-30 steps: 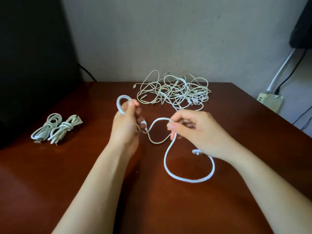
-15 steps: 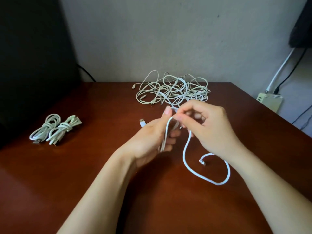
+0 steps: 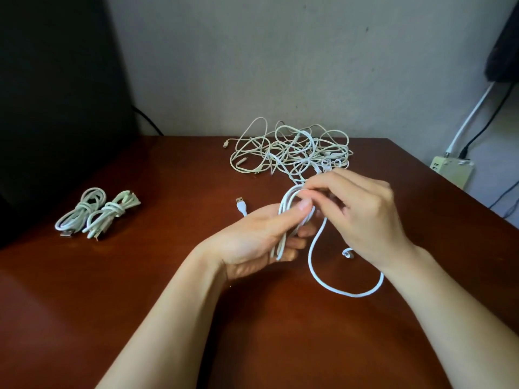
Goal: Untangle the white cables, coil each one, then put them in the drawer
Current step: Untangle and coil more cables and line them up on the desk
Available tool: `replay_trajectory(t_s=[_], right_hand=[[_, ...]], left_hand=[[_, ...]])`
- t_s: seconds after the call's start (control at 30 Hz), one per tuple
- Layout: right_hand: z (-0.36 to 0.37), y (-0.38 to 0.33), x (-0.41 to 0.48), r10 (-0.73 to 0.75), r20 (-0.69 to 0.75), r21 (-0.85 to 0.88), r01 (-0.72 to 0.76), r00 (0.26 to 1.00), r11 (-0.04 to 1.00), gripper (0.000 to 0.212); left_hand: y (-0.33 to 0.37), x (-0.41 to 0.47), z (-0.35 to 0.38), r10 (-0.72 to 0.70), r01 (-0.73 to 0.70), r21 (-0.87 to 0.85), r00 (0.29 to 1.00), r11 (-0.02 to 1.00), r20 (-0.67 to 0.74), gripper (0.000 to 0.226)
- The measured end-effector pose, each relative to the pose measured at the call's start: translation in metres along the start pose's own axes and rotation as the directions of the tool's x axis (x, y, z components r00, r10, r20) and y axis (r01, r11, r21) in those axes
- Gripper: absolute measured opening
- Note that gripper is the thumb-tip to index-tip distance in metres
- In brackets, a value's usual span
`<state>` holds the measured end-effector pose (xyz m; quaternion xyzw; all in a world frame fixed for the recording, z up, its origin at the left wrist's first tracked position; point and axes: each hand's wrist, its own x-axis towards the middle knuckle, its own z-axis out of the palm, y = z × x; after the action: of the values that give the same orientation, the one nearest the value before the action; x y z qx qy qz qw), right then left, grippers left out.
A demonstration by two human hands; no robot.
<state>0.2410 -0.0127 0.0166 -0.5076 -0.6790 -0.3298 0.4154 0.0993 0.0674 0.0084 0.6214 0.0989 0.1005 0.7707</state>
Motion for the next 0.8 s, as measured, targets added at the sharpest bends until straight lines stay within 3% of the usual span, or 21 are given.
replay_trajectory(t_s=[0.3,0.4,0.5,0.63,0.8], right_hand=[[-0.0002,0.0029,-0.0018,0.006,0.035,0.027,-0.007,0.999,1.0,0.025],[-0.0013,0.0023,-0.0019,0.135,0.103,0.09,-0.145,0.985,0.985,0.022],[-0.0018,0.0043,-0.0007,0.336,0.214,0.182,-0.375,0.917,0.909,0.031],[0.0011,0.0031,0.0016,0.45,0.357,0.297,-0.557,0.818,0.776,0.023],[-0.0013,0.0005,0.0038,0.458,0.56,0.411,-0.712,0.69,0.569,0.01]], left_hand=[[0.0019,-0.0024,-0.0015,-0.037,0.037,-0.005,0.997,0.999,0.068,0.021],[0.0015,-0.0033,-0.001,-0.048,0.044,0.059,0.997,0.997,0.061,0.019],[0.0011,-0.0032,0.0014,-0.051,0.048,0.123,0.999,0.991,0.02,0.013],[-0.0006,-0.0012,0.0025,-0.051,0.063,0.191,0.997,0.98,-0.064,0.019],[0.0049,-0.0029,-0.0013,0.032,-0.016,0.115,0.989,0.993,-0.146,0.02]])
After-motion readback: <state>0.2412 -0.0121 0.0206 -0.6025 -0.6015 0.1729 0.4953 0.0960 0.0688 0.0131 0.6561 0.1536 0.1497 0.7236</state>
